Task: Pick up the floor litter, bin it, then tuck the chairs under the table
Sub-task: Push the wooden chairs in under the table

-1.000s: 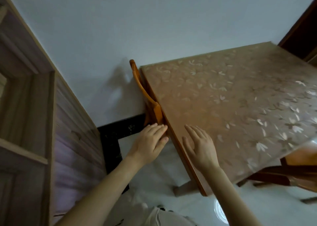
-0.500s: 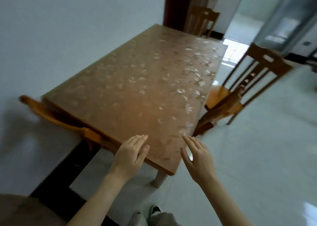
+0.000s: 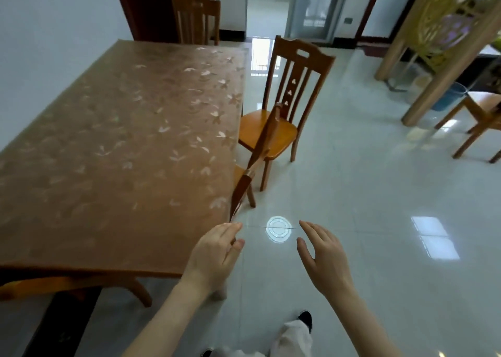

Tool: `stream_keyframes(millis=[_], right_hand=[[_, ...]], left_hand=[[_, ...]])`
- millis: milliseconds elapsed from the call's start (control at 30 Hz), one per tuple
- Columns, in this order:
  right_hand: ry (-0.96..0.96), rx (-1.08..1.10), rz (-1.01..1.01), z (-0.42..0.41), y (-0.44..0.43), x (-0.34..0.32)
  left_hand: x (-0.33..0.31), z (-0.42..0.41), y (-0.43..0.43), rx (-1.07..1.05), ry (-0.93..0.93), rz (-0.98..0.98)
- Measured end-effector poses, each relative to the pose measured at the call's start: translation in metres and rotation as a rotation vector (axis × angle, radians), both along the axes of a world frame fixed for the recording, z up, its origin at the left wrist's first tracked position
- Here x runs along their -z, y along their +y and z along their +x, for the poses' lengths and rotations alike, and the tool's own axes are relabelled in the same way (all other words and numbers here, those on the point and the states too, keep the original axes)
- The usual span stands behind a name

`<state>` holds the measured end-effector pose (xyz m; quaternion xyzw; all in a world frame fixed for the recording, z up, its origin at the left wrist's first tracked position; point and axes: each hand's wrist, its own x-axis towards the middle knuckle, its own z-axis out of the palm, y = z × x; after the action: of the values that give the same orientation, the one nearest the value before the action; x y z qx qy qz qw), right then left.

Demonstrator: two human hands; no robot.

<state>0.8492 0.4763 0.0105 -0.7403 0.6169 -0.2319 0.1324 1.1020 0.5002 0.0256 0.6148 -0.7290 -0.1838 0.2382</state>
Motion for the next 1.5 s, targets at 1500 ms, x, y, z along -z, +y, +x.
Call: stream_keyframes(millis=[1500], right_hand=[[0.27, -1.335, 0.245, 0.048, -0.575, 0.061]], left_hand=[[0.072, -0.088, -0.302, -1.007, -0.087, 0.546]])
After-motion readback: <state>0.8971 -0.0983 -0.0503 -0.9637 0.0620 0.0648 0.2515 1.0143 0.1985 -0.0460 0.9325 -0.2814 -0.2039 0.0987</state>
